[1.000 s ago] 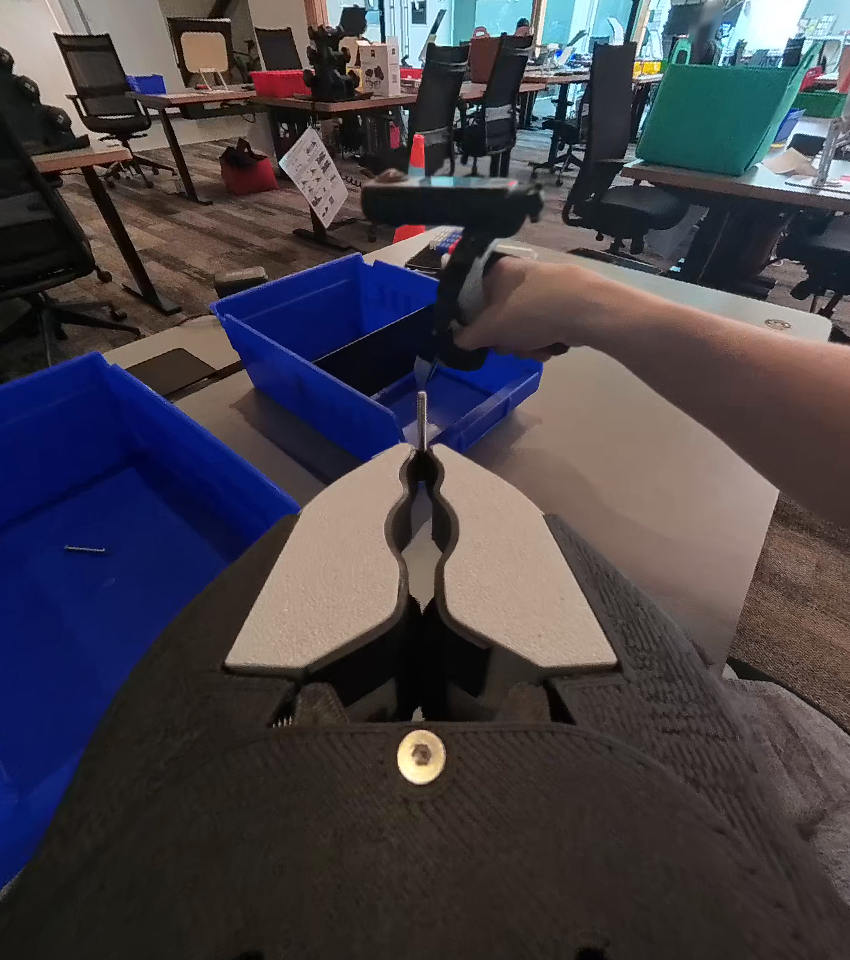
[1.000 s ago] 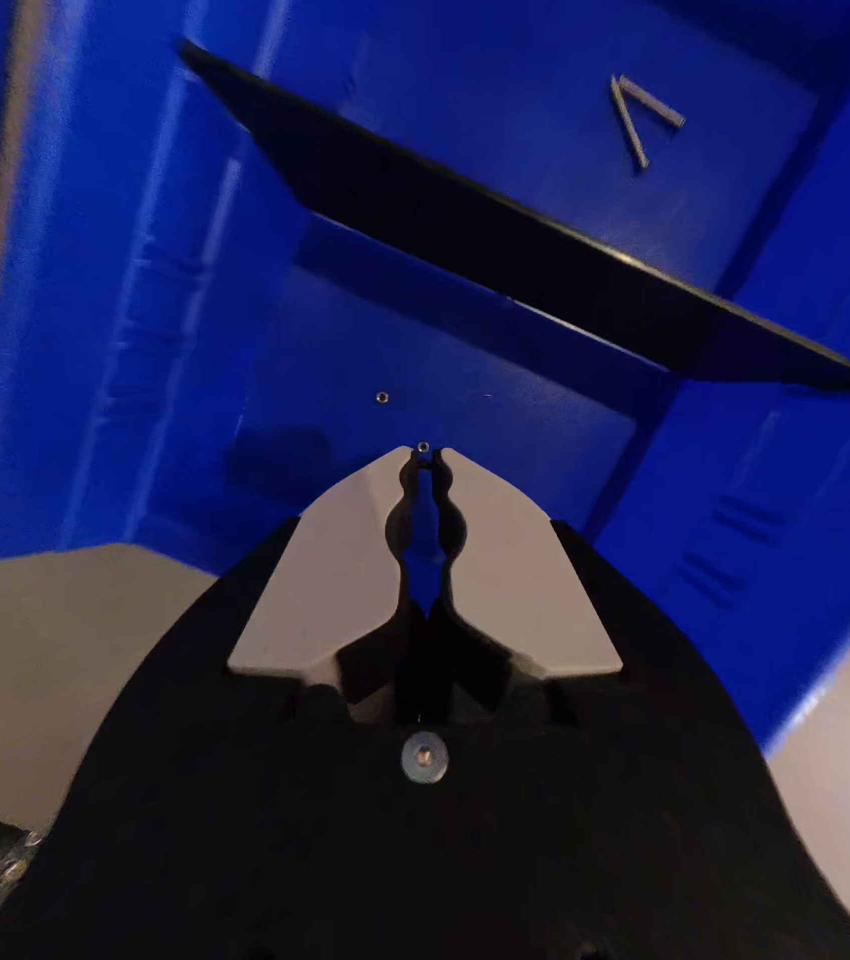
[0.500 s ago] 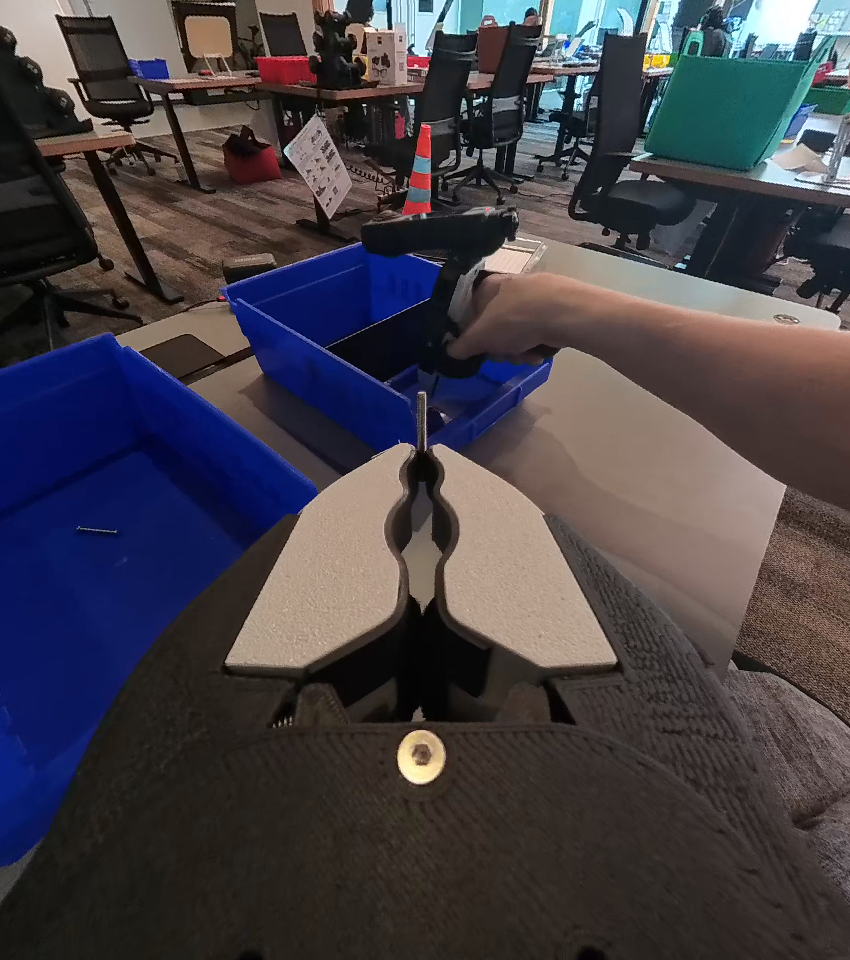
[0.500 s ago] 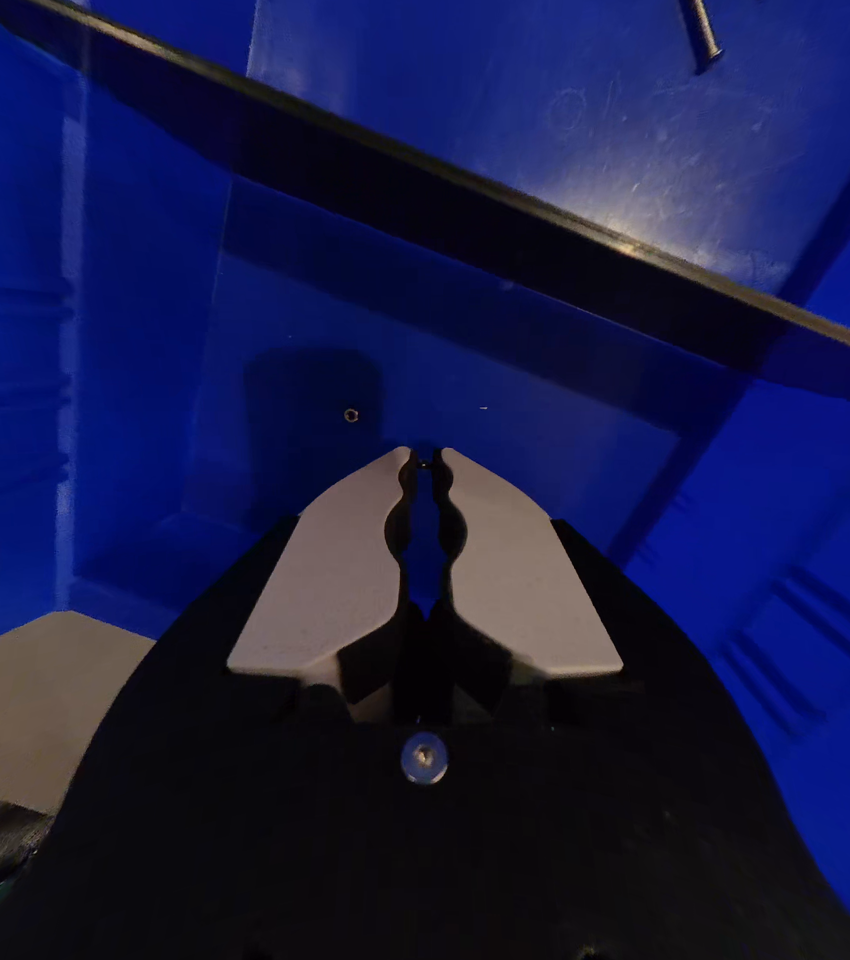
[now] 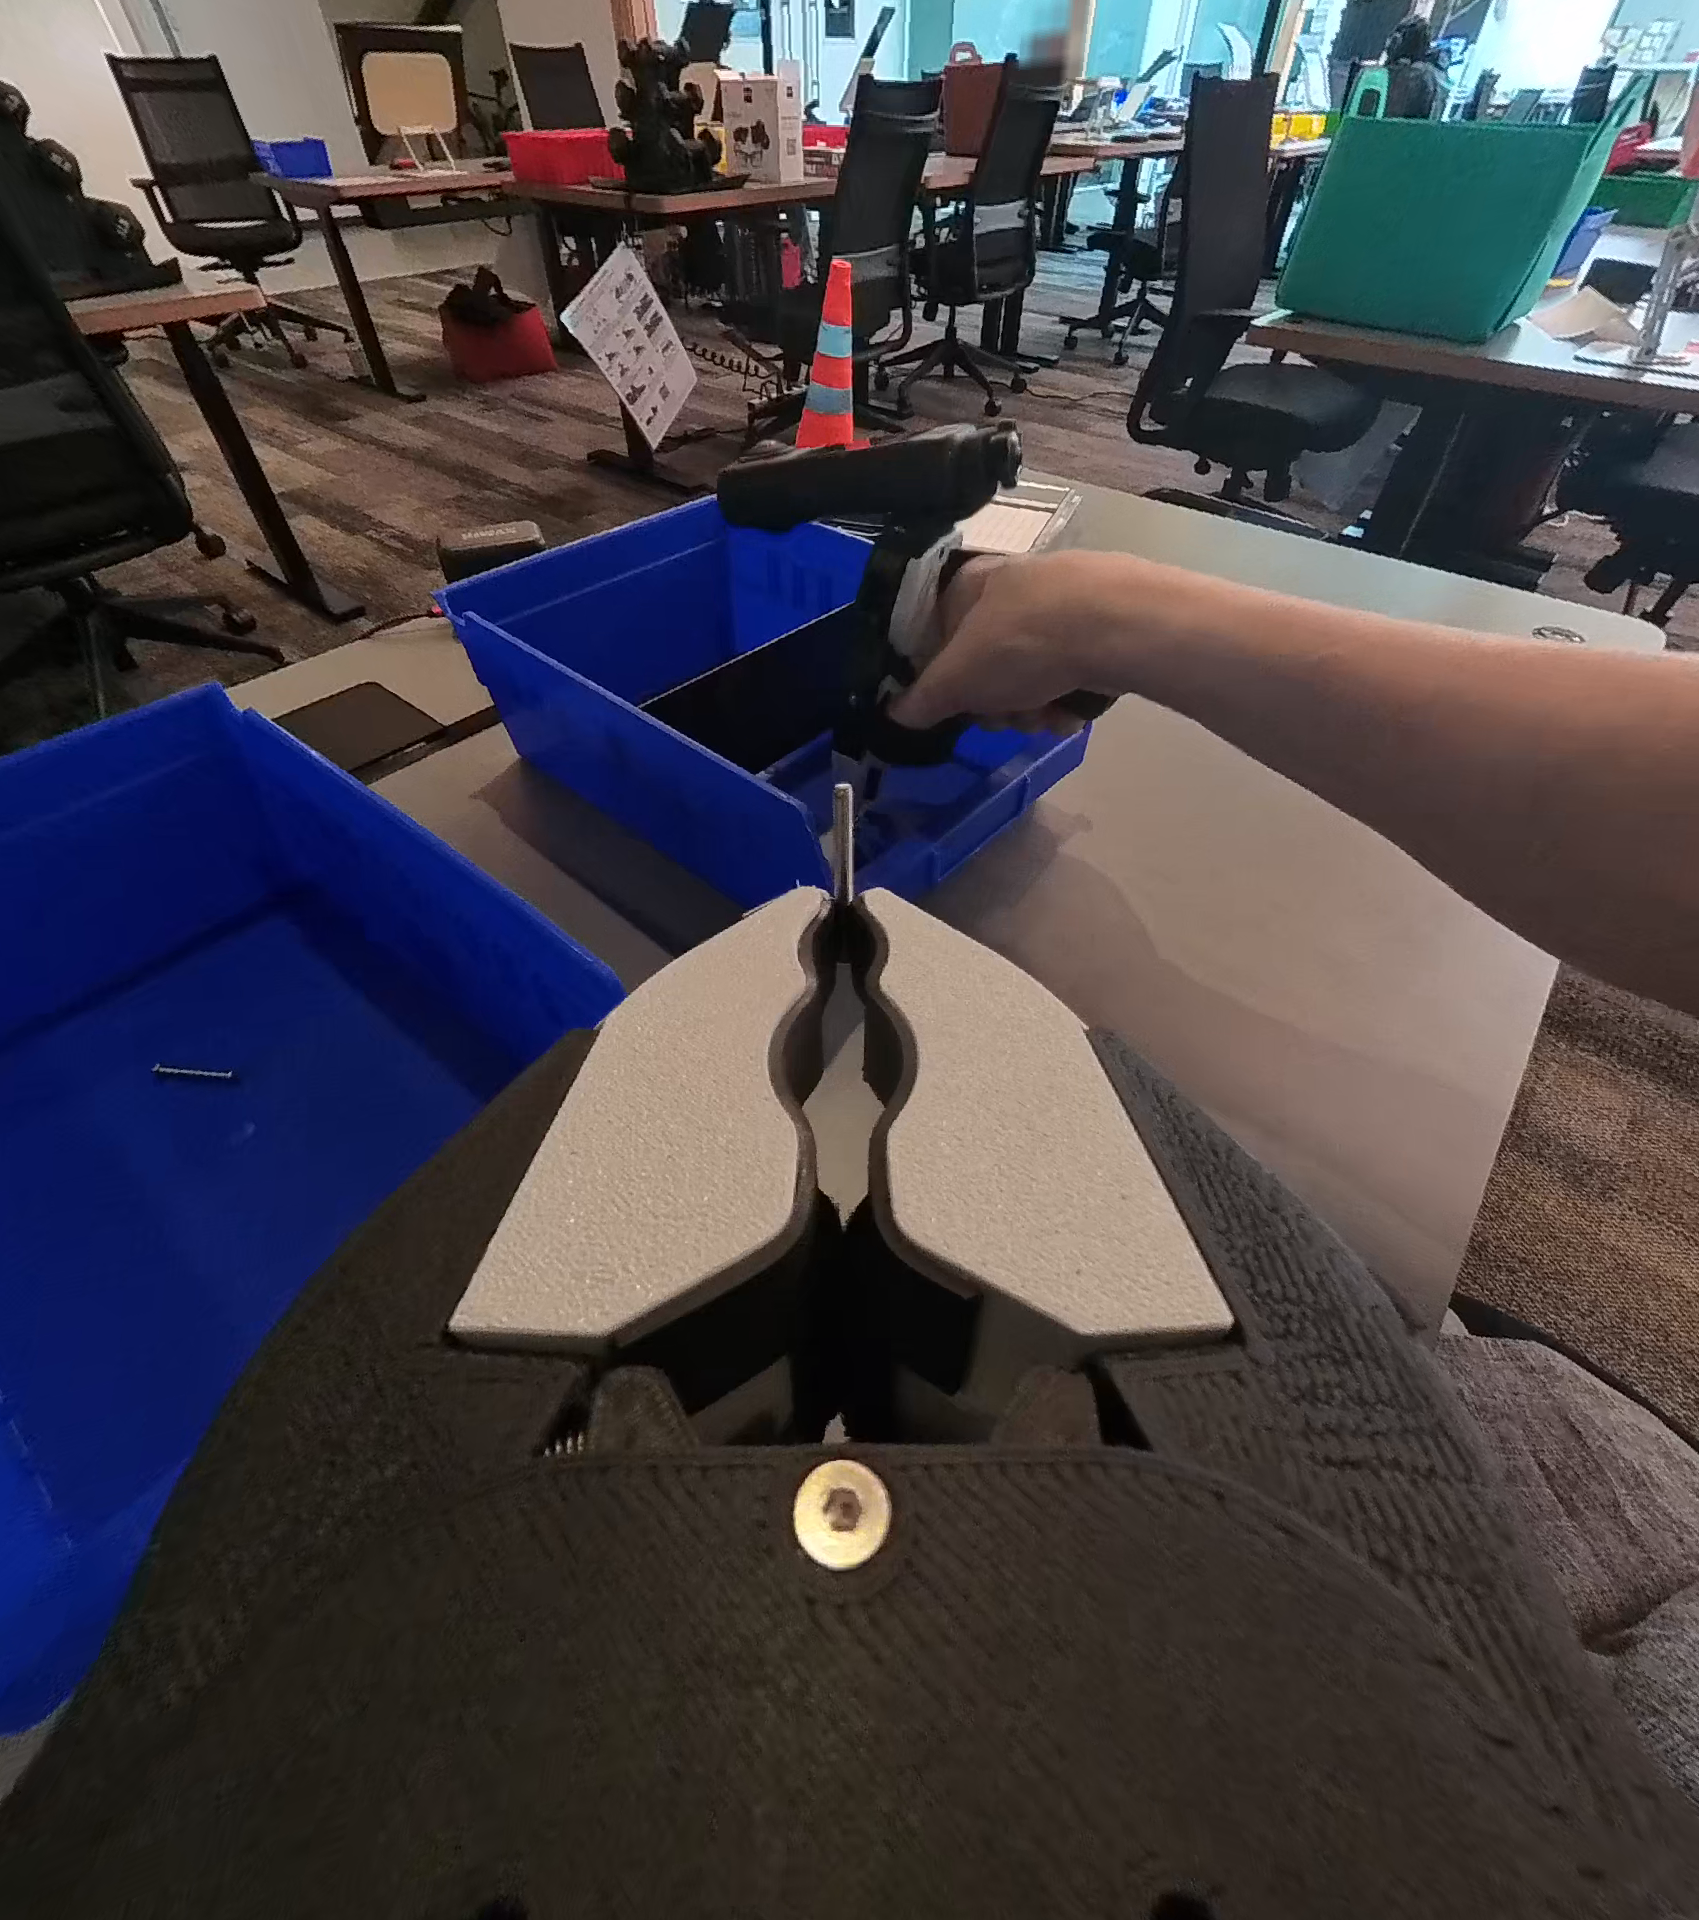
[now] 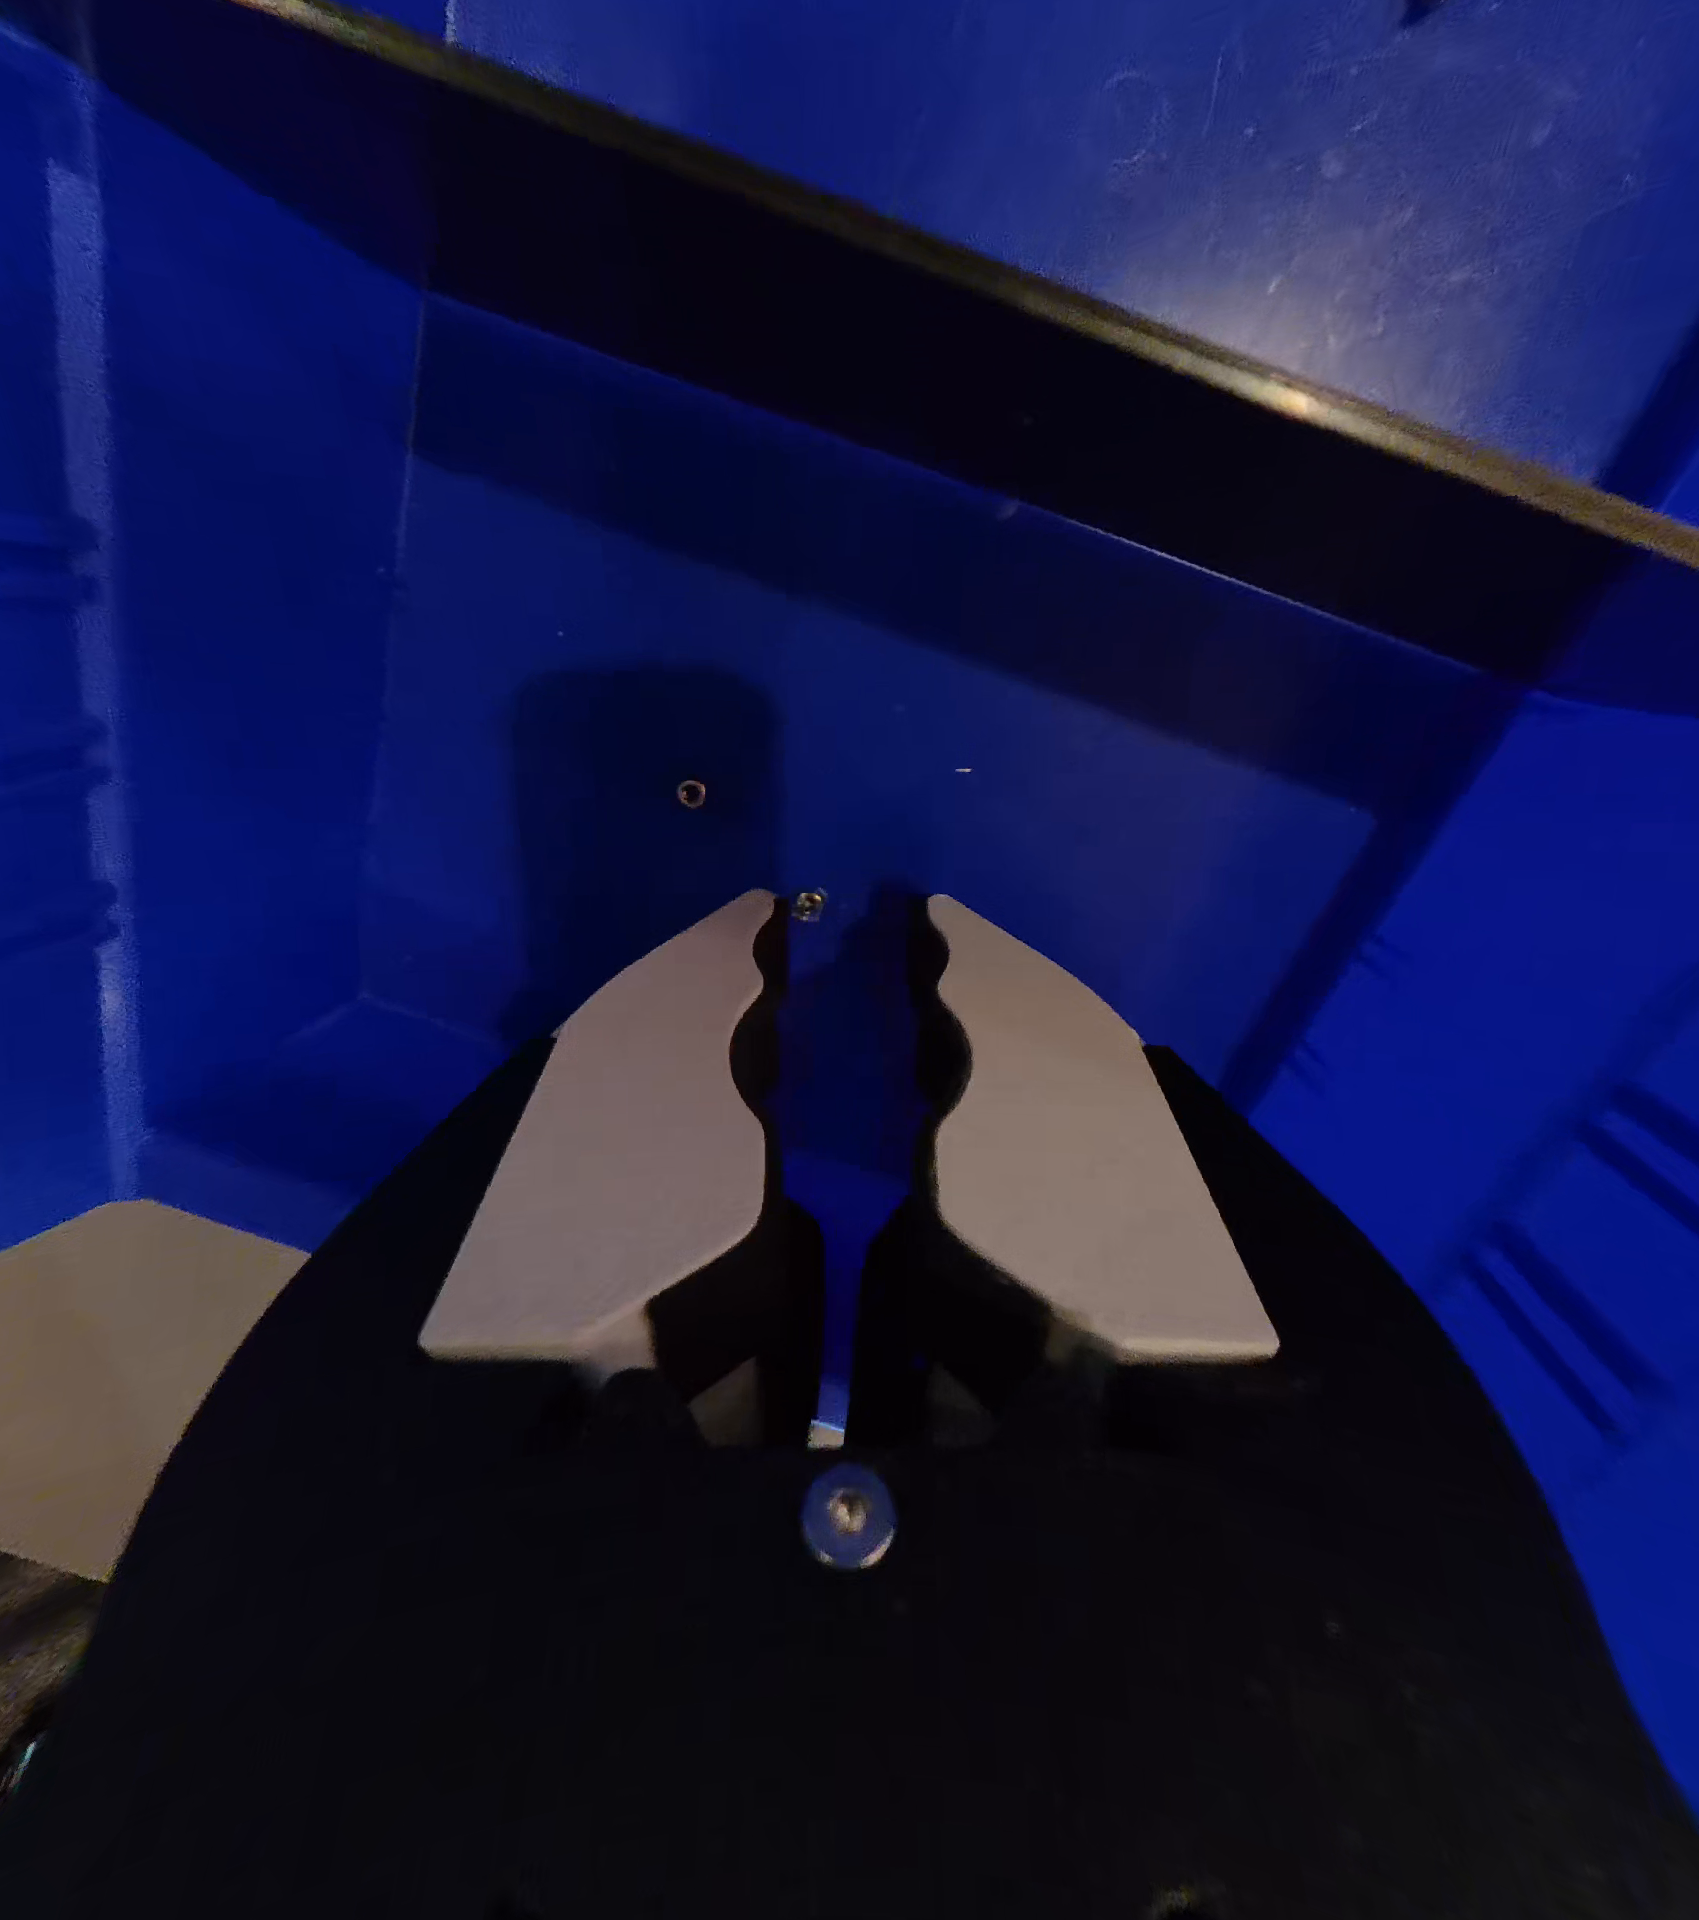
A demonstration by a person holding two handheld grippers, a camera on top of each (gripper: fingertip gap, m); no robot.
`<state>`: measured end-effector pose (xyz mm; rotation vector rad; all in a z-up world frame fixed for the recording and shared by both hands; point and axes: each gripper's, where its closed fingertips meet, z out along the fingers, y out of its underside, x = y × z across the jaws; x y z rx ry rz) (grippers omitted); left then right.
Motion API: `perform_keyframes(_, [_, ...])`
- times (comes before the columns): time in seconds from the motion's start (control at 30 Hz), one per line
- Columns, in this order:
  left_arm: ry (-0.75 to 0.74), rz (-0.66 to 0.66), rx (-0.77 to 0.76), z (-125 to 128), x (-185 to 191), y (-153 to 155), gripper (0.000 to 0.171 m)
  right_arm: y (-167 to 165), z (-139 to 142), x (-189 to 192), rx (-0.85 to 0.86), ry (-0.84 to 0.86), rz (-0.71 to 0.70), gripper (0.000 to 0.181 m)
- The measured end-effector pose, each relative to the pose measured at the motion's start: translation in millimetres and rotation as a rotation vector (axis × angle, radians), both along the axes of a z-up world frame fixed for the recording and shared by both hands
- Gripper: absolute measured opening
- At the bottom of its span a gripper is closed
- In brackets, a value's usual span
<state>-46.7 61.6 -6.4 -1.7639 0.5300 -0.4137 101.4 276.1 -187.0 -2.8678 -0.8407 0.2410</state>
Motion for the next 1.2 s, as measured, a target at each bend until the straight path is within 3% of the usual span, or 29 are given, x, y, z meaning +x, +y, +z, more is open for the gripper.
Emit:
perform_keyframes(0.23, [0.004,-0.004,-0.001,0.1,0.6,-0.7,0.002,-0.5,8.0,-1.1,0.021,0.015,-0.01,0.029])
perform_keyframes(0.33, [0.005,-0.013,-0.018,-4.1,2.0,-0.1,0.002,-5.2,34.7,-10.8,0.128,0.112,0.01,0.027])
perform_keyframes(0.47, [-0.001,-0.029,-0.048,-10.9,5.3,1.1,0.002,-43.1,98.7,-39.9,0.345,0.415,0.093,0.025])
perform_keyframes(0.63, [-0.033,-0.06,-0.069,-13.5,12.2,0.2,0.002,-120.4,164.1,-64.8,0.58,0.796,0.252,0.013])
perform_keyframes(0.73, [-0.071,-0.091,-0.072,-11.1,17.5,-2.0,0.002,-170.8,195.6,-79.0,0.63,1.089,0.351,0.008])
perform_keyframes(0.8, [-0.091,-0.109,-0.074,-9.5,21.1,-4.1,0.002,-192.2,202.7,-86.4,0.614,1.204,0.38,0.009])
perform_keyframes(1.0, [-0.083,-0.128,-0.047,-4.6,27.6,-9.1,0.002,-227.2,202.5,-117.5,0.555,1.303,0.492,0.011])
perform_keyframes(1.2, [-0.082,-0.131,-0.048,-5.6,27.5,-10.0,0.002,-231.2,195.8,-132.8,0.555,1.273,0.512,0.011])
